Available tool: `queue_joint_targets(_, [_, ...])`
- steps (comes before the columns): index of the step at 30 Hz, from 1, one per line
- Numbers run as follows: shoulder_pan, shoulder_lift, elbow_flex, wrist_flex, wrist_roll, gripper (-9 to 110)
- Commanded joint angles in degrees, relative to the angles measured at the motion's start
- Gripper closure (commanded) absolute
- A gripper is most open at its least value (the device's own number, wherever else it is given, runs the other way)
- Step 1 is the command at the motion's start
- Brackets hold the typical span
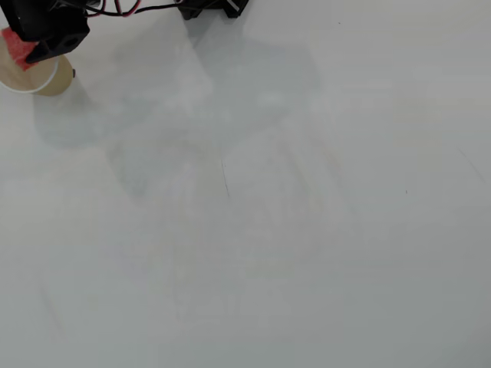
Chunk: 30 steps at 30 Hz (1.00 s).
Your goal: Pick up the cube and drop it in the cup.
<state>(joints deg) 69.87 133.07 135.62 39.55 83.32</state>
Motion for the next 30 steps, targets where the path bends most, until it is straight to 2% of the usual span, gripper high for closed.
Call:
queue_joint_targets(1, [0.53, 0.26, -10.28, 1.32, 0.00, 100])
queue_joint_targets(17, [0.09, 0.26, -10.37, -1.93, 0.18, 99])
queue_joint_targets(30, [-0.44, 0.26, -10.37, -6.33, 1.23, 67])
